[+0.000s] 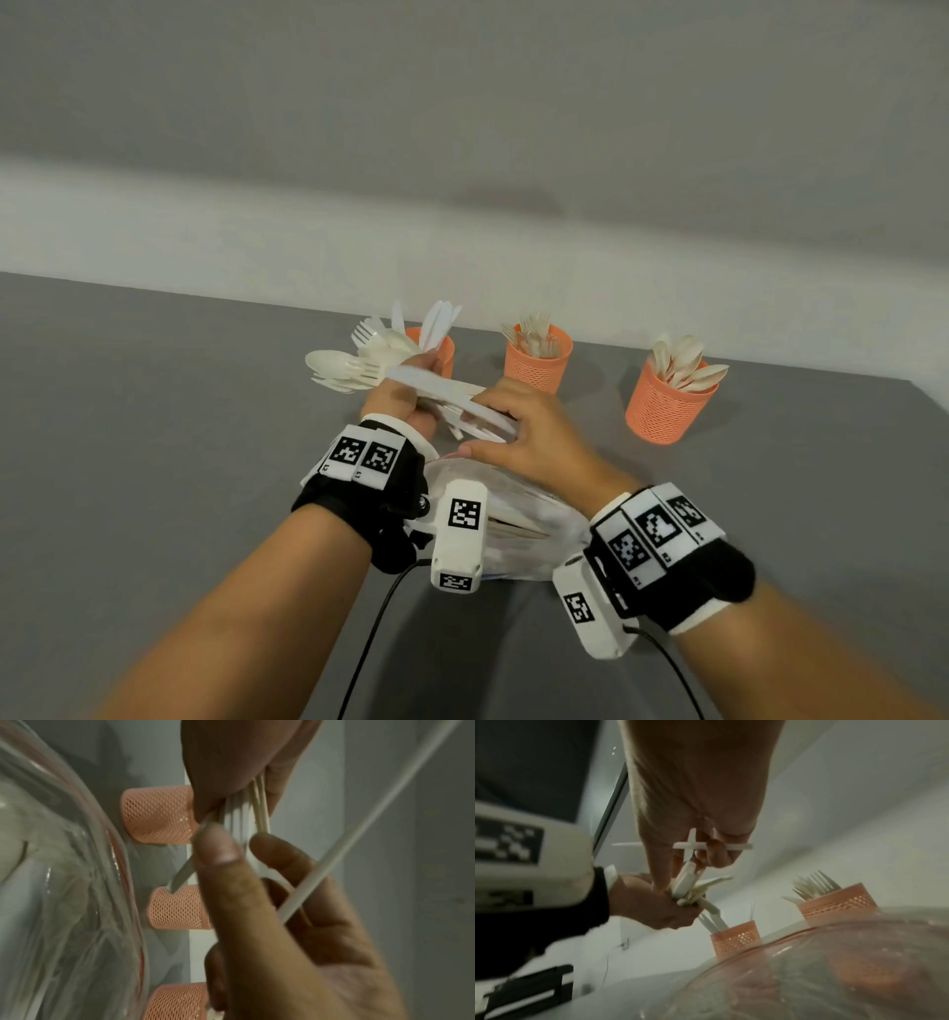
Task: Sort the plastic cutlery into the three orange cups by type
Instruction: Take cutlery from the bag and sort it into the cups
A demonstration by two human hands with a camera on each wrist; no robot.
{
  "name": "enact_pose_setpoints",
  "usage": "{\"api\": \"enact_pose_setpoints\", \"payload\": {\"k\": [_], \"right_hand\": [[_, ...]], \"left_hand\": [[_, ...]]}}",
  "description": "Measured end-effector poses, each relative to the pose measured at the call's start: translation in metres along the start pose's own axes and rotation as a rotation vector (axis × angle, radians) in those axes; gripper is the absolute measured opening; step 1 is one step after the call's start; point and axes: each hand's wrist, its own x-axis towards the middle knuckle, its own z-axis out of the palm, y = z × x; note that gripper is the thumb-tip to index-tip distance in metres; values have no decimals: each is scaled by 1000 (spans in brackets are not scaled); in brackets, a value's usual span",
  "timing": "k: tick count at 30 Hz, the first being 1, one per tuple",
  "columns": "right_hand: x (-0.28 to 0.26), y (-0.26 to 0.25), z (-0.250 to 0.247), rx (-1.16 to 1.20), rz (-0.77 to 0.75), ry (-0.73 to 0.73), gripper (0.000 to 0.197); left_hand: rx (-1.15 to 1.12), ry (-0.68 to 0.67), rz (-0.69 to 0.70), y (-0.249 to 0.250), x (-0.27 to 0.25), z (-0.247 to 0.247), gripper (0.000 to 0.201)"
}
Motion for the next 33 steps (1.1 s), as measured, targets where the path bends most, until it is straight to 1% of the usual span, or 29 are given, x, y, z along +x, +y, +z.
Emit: {"api": "enact_pose_setpoints", "payload": {"k": [2,5,8,9,11,12,13,15,17,19,20,22,23,25,26,28,29,31,33], "right_hand": [[3,2,4,-56,-25,40,33],[4,6,8,-131,-53,91,31],[3,7,11,-215,-53,109,31],[2,8,11,-224,-82,113,29],[-1,7,9,-233,-145,101,35],[-2,6,8,-239,-157,84,37],[-4,8,6,-236,-157,66,33],[-8,14,-2,-201,-148,77,26],[-11,20,-13,-161,-111,111,27],[-14,26,-21,-180,-72,115,23],[-15,27,-23,-222,-60,100,21],[-16,24,-22,-318,-52,45,17],[-16,20,-19,-374,-46,12,17],[-15,11,-11,-533,-7,-59,25],[-14,7,-8,-615,11,-73,29],[-10,4,-3,-699,39,-105,33],[-9,3,-3,-706,46,-136,33],[-8,11,-5,-661,49,-212,30],[-10,20,-11,-521,83,-253,27]], "left_hand": [[35,26,-6,0,-2,1,13],[116,50,-29,-1,-3,0,5],[168,126,-26,-4,-9,3,3],[212,148,-12,-4,-10,3,5],[326,173,8,-4,-7,0,24],[318,178,-15,-3,-8,-3,30],[284,174,-29,-2,-9,-5,25],[226,177,-51,2,-8,-8,8],[158,198,-20,6,-9,-7,7],[116,218,22,8,-5,-8,11],[120,222,30,8,-3,-9,11],[135,213,34,6,-4,-7,3],[153,211,31,4,-5,-6,8],[183,228,45,-1,-5,-5,24],[187,242,65,-2,-4,-5,30],[179,244,78,-2,-5,-6,38],[165,236,78,1,-5,-6,35],[110,217,89,10,-8,-6,17],[52,220,130,20,-8,-9,6]]}}
